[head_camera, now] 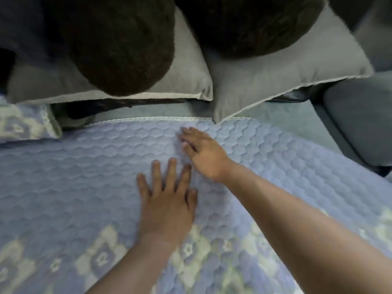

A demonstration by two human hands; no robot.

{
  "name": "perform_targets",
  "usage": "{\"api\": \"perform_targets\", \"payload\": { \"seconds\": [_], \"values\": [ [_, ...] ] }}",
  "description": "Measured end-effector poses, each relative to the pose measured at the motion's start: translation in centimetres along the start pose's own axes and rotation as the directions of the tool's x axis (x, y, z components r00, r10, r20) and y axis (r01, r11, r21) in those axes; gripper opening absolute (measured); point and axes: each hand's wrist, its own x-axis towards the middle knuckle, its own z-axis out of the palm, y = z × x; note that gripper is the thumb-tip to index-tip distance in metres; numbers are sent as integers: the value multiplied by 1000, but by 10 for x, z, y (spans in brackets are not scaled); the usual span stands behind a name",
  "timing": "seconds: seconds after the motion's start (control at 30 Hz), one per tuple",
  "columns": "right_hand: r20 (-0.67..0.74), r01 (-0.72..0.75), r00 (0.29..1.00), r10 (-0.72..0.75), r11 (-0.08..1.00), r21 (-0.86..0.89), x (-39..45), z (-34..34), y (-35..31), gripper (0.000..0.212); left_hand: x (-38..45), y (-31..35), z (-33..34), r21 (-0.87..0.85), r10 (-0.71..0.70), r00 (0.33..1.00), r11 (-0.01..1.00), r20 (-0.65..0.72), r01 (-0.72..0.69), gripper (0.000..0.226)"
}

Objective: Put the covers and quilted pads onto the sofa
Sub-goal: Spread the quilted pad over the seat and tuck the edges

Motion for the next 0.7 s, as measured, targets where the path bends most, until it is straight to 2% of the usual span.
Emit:
{"api": "perform_targets", "payload": {
  "seconds": [0.07, 0.13, 0.17, 0.23, 0.27, 0.33, 0.4, 0.43, 0.5, 0.57, 0.6, 0.67, 0.7],
  "values": [
    [-122, -20, 992, 21, 1000, 9, -50, -24, 48, 38, 7, 24, 0, -10, 5, 999, 1000, 41, -5, 63],
    [-245, -134, 964, 107, 986, -96, -104, -55, 117, 40, 16, 54, -1, -12, -10, 995, 1000, 95, 11, 64],
    [-327, -214, 932, 159, 967, -138, -125, -78, 155, 42, 22, 70, -2, -1, -15, 994, 1000, 107, 15, 65],
    [-503, -420, 819, 277, 886, -196, -147, -128, 217, 43, 36, 98, -4, -5, -30, 991, 999, 133, 31, 67],
    [-534, -524, 765, 359, 829, -194, -153, -156, 247, 44, 44, 120, -5, -6, -36, 991, 999, 132, 38, 67],
    [-408, -671, 713, 571, 724, -159, -155, -194, 272, 37, 51, 143, -2, -4, -81, 990, 997, 119, 82, 64],
    [-107, -738, 674, 731, 661, -137, -153, -216, 289, 39, 57, 165, -1, 30, -134, 984, 991, 117, 131, 64],
    [42, -745, 645, 763, 640, -186, -149, -223, 289, 51, 59, 170, -2, 41, -156, 979, 988, 133, 152, 65],
    [255, -722, 587, 768, 639, -264, -152, -236, 270, 71, 60, 173, -3, 51, -180, 967, 983, 178, 174, 66],
    [492, -739, 460, 739, 626, -249, -170, -249, 255, 75, 62, 175, -8, 43, -189, 956, 982, 226, 184, 65],
    [569, -761, 452, 687, 630, -156, -184, -254, 262, 68, 64, 177, -10, 38, -190, 949, 982, 251, 186, 65],
    [609, -673, 585, 536, 740, -5, -200, -262, 267, 31, 65, 179, -13, 38, -196, 937, 980, 289, 193, 64],
    [617, -671, 606, 502, 739, 59, -207, -270, 270, 19, 66, 179, -15, 41, -201, 931, 979, 306, 198, 64]
  ]
}}
